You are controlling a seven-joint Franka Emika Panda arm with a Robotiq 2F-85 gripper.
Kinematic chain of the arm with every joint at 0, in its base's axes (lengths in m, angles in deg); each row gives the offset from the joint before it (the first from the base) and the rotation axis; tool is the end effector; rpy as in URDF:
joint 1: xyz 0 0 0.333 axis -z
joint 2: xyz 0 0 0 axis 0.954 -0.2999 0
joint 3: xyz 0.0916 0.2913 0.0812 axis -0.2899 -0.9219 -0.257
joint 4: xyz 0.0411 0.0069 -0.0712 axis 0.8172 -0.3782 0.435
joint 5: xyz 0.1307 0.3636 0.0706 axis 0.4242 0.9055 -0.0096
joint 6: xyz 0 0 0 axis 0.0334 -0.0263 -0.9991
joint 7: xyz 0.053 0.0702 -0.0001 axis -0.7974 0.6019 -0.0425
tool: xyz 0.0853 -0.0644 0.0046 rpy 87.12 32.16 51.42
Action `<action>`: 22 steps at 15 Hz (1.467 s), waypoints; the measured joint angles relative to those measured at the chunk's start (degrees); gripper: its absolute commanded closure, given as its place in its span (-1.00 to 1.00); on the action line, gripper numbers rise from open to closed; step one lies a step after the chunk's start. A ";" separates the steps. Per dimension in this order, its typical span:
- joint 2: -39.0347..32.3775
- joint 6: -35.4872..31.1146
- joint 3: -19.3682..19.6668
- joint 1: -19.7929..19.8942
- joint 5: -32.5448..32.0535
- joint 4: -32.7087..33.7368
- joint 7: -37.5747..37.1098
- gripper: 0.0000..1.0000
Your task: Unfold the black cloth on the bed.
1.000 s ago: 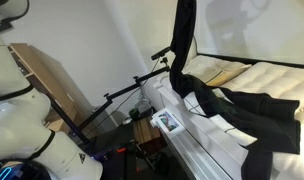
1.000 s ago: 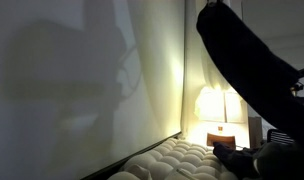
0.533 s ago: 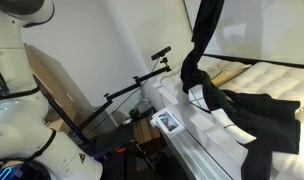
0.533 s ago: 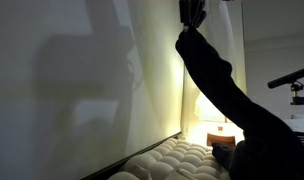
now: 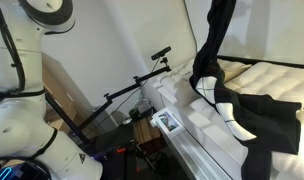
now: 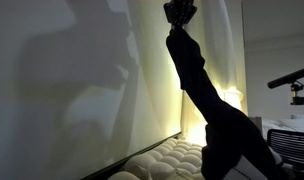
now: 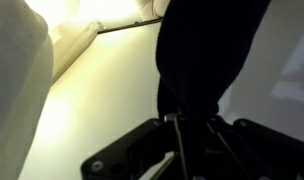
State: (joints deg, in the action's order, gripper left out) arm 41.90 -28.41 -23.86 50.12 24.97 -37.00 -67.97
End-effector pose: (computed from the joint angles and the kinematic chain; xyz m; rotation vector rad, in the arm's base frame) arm 0.7095 0.2112 0.6009 2.4887 -0.2224 0.8368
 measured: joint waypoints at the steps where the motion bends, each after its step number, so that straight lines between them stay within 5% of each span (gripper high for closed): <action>1: -1.19 0.00 0.82 -0.60 -1.63 1.36 -2.15 0.87; 17: -9.40 0.66 12.16 -6.40 -23.26 18.61 -22.81 0.88; 22: -9.37 7.50 13.90 -4.68 -22.02 22.75 -23.97 0.87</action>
State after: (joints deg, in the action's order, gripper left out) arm 32.54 -20.90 -9.96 45.44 2.95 -14.24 -91.94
